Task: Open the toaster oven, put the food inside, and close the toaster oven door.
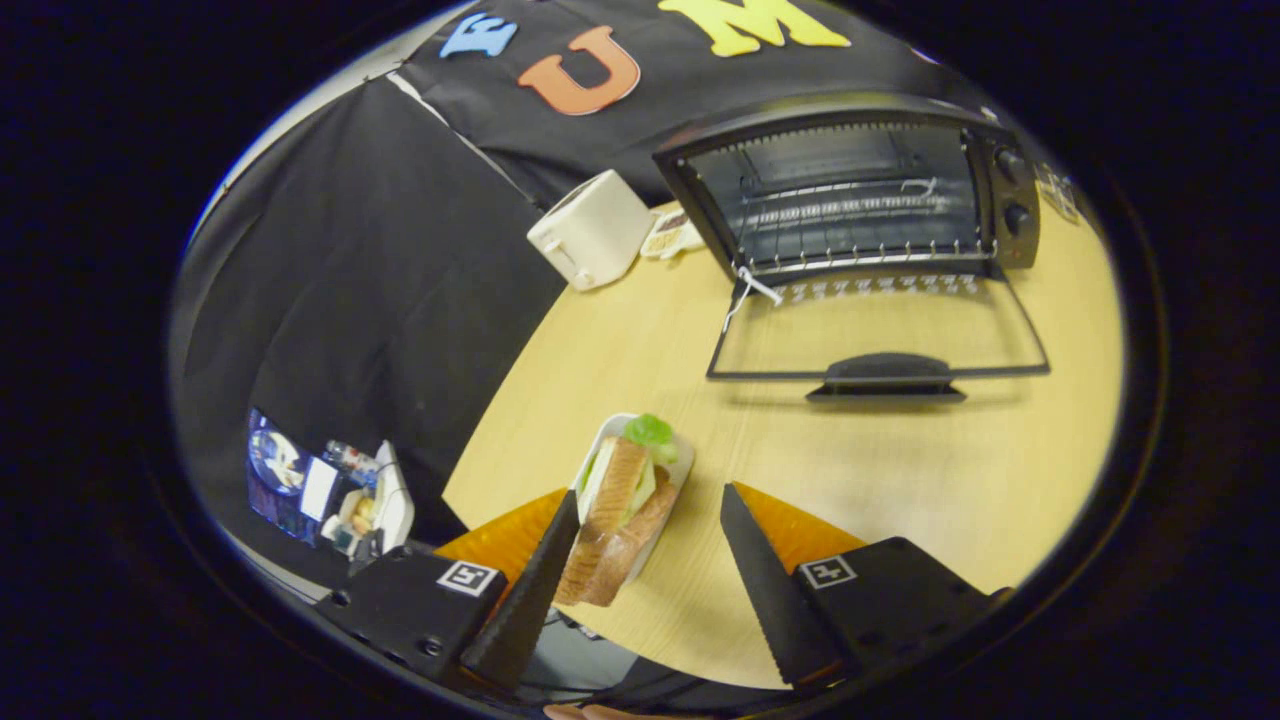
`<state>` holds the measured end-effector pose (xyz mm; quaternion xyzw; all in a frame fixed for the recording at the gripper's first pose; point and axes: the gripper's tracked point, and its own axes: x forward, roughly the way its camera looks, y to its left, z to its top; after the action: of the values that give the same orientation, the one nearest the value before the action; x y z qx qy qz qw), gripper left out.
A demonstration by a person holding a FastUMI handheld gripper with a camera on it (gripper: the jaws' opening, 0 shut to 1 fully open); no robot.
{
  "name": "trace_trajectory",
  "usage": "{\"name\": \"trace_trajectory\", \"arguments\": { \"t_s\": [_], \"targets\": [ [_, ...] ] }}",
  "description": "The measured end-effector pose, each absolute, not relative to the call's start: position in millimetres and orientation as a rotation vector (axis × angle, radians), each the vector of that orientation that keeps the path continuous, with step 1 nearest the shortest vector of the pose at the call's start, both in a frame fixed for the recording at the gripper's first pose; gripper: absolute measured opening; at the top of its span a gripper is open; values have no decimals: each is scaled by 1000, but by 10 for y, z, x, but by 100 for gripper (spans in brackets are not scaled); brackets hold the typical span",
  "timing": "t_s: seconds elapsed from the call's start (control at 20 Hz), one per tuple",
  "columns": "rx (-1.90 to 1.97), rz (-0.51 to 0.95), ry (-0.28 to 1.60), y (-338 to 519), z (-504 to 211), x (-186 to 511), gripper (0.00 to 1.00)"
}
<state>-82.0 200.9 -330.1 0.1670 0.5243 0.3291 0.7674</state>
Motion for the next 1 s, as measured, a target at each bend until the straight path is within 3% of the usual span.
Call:
{"name": "trace_trajectory", "arguments": {
  "t_s": [0.2, 0.45, 1.0],
  "targets": [
    [493, 737, 1227, 2136, -3350, -885, 84],
    [561, 714, 1252, 2192, -3314, -919, 42],
    [814, 737, 1155, 2219, -2795, -921, 37]
  ]
}}
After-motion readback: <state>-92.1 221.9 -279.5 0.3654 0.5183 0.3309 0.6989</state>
